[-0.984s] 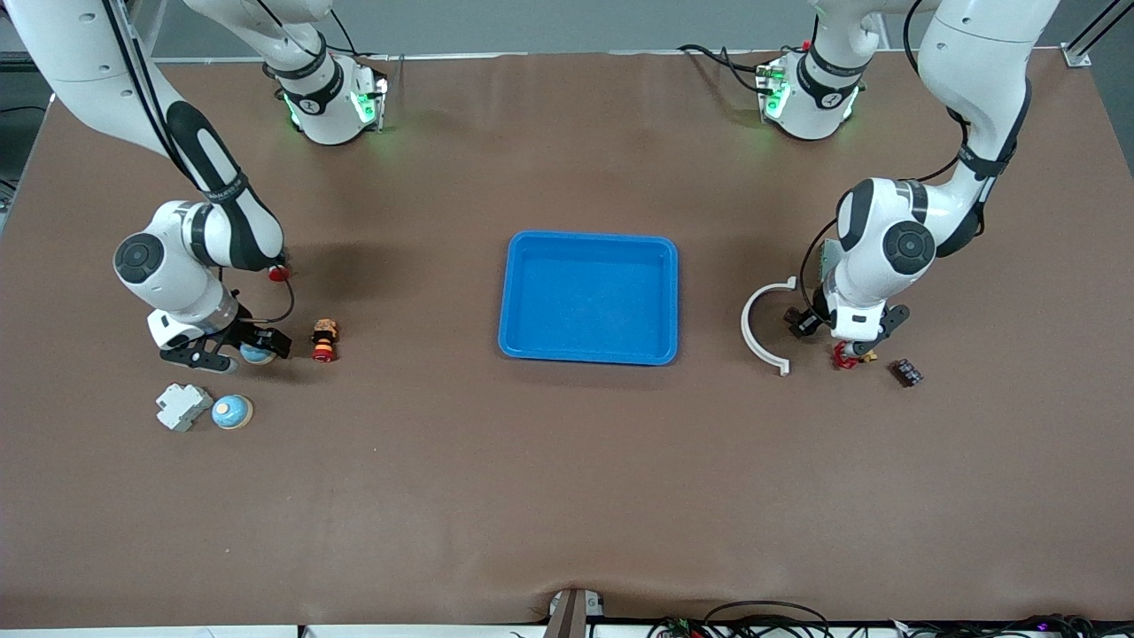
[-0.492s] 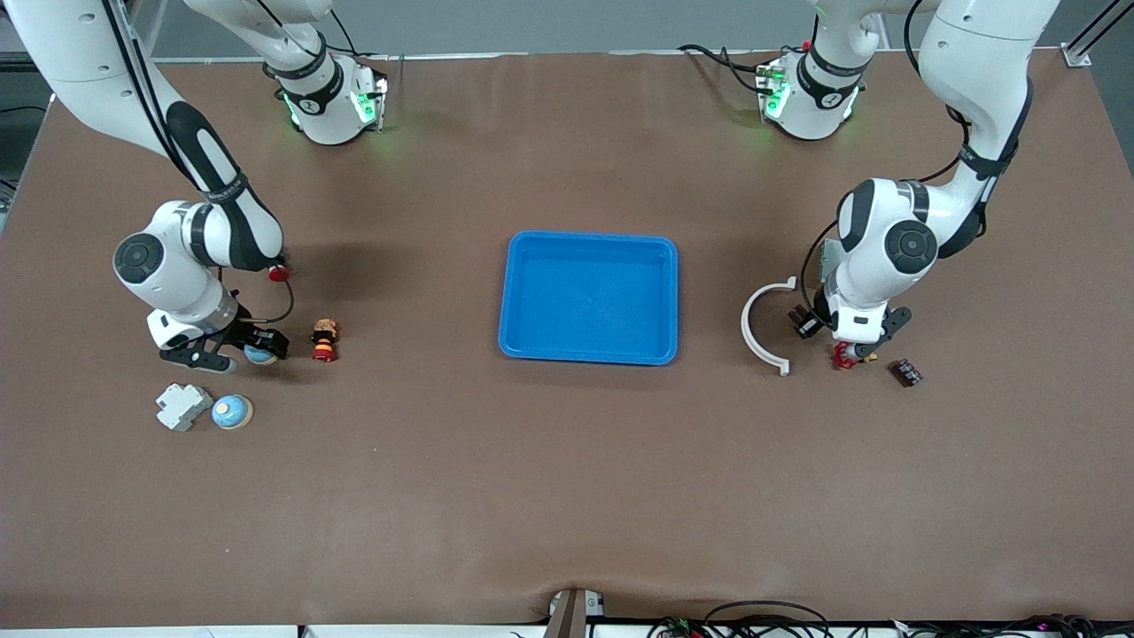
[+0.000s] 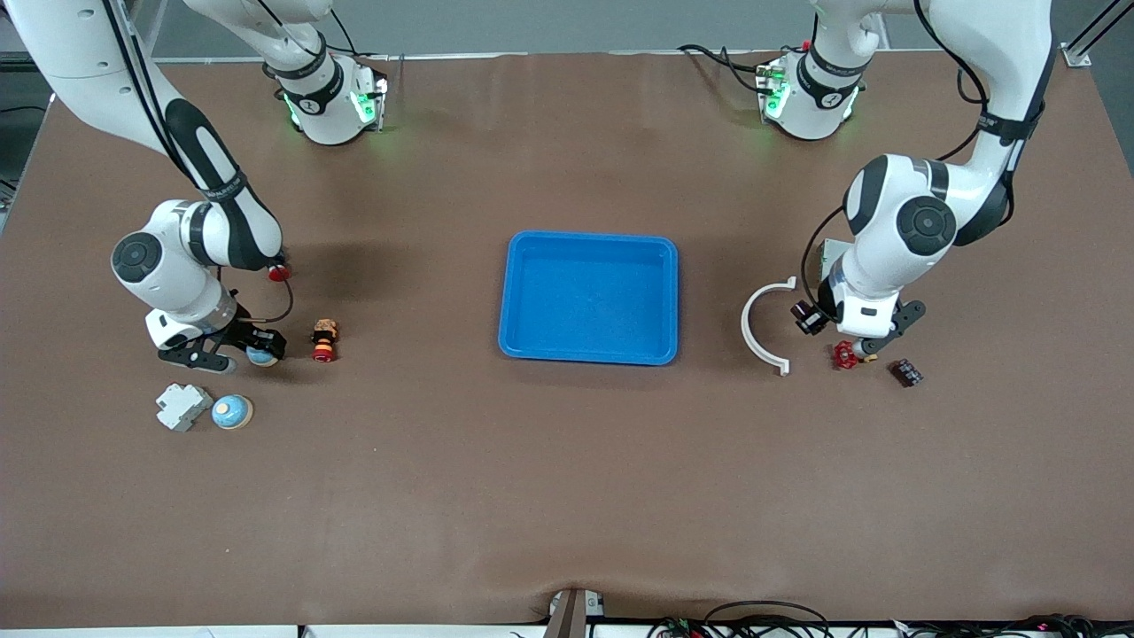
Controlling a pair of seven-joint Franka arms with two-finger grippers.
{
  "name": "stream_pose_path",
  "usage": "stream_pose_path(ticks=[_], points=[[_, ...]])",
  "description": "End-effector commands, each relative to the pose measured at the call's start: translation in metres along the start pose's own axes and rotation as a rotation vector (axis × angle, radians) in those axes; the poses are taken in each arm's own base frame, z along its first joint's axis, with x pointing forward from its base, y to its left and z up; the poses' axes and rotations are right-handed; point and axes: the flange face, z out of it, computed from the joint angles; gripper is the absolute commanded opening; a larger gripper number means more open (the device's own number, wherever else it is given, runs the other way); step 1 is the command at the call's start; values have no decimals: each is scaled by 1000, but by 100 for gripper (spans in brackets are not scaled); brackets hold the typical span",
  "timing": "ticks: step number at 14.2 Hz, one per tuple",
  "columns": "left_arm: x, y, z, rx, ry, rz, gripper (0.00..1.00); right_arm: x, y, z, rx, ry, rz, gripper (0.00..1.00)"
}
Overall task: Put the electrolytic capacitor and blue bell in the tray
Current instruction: 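Grasp the capacitor with the left gripper while the right gripper grasps a bell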
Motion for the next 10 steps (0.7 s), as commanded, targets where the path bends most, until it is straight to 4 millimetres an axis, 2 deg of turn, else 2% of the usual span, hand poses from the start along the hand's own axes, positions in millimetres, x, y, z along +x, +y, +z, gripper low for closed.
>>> stream_pose_path(ticks=[1, 5, 8, 9, 10], points=[[-26, 21, -8, 0, -4, -2, 0, 2, -27, -16, 5, -20, 6, 0], [-66, 67, -17, -37, -12, -63, 0, 4, -80, -51, -4, -82, 58, 0], [-115, 95, -13, -37, -39, -116, 0, 3, -119, -77, -24, -119, 92, 0], [-131, 102, -5, -26, -51, -126, 0, 1, -132, -85, -33, -130, 108, 0], [-145, 111, -4, -26, -56, -136, 0, -4, -150, -92, -42, -140, 124, 0]])
